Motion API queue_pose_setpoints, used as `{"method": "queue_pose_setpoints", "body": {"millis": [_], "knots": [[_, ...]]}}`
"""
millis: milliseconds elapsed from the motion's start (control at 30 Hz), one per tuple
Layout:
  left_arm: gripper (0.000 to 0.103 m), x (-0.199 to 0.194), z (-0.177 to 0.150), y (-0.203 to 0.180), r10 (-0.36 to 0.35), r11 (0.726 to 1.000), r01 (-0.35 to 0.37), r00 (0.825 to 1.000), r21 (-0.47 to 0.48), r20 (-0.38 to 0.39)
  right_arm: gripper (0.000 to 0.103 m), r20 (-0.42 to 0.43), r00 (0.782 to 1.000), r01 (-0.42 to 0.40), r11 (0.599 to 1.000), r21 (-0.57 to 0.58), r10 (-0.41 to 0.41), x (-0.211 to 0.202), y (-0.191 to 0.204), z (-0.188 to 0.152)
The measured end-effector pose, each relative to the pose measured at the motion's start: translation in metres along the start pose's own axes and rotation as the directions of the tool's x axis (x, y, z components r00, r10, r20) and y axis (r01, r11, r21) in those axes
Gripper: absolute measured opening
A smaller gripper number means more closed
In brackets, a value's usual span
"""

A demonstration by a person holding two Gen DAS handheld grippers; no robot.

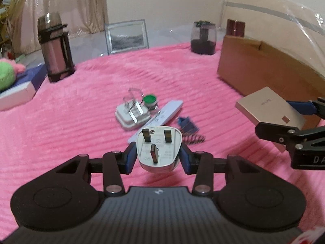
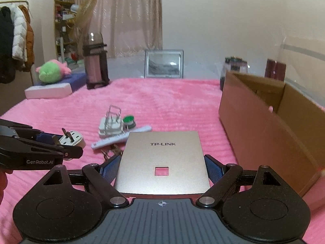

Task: Organize rigid objects
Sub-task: 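Carry the white plug and gold plate over the cardboard box with both tools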

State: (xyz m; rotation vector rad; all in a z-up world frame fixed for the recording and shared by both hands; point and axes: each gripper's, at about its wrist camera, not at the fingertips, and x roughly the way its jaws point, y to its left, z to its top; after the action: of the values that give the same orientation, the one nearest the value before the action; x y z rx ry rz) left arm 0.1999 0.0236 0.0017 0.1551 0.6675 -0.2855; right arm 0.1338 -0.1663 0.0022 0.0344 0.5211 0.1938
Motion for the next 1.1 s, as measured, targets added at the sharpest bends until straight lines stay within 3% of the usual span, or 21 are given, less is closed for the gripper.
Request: {"method": "queue_pose_setpoints", "body": {"millis": [300,500,800,1100], "knots": [[0.039,-0.031,0.044,-0.038,-0.072,0.996,0.069,0.996,0.058,0.045,0.083,0.074,0.997,-0.001,1.000,0.015,0.000,-0.042,-0.032,0.037],[0.039,-0.035,0.078,-0.082,-0.156,0.981,0.147,0.986,0.125,0.063,0.083,0.089,0.996,0.029,0.999,0.013,-0.030,-0.065,-0.081,0.062],[0.039,-0.015,0.126,-0.157,-0.283,0.940,0.264,0.957,0.217,0.060,0.083,0.005,0.994,0.108,0.994,0.000,-0.108,-0.063,-0.188,0.087],[0.039,0.032,0.164,-0.219,-0.358,0.882,0.343,0.934,0.322,-0.013,0.083,-0.137,0.990,0.017,0.996,-0.086,-0.029,-0.021,-0.253,0.082]]}}
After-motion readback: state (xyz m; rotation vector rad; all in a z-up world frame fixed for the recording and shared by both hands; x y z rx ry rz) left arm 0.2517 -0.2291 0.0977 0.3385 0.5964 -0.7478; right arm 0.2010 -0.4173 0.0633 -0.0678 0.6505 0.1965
